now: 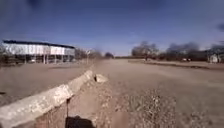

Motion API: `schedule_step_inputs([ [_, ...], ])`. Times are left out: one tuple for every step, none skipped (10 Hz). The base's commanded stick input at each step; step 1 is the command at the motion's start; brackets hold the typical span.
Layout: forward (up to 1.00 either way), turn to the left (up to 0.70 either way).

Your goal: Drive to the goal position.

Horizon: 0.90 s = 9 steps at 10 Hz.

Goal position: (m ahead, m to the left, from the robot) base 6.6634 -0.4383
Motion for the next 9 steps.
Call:
schedule_step_inputs([
  [1.0,-0.27],
  [1.0,-0.27],
  [1.0,-0.27],
  [1.0,-0.27],
  [1.0,-0.27],
  [1.0,-0.27],
  [1.0,-0.27],
  [1.0,-0.27],
  [1.0,-0.27],
])
